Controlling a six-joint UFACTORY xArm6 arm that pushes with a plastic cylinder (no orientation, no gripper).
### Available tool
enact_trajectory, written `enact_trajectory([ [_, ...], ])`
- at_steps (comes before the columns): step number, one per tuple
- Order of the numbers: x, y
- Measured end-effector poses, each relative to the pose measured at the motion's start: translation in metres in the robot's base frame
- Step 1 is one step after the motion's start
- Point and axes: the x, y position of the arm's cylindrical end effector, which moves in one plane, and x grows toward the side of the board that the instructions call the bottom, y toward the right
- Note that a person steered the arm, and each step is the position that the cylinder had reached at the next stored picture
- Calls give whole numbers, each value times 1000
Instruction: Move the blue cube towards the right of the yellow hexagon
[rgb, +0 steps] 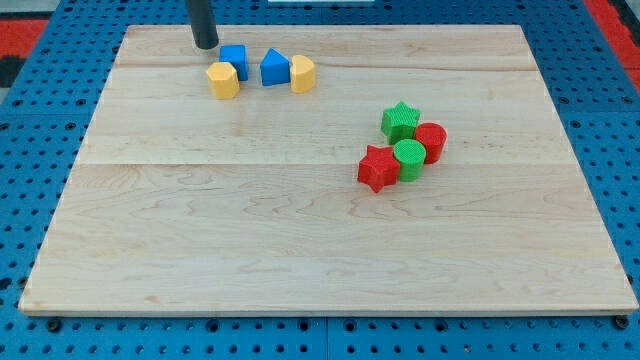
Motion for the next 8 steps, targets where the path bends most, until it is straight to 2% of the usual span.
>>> enact_trajectory([
  [2,3,12],
  [3,61,85],
  [6,109,106],
  [7,112,155],
  [8,138,154],
])
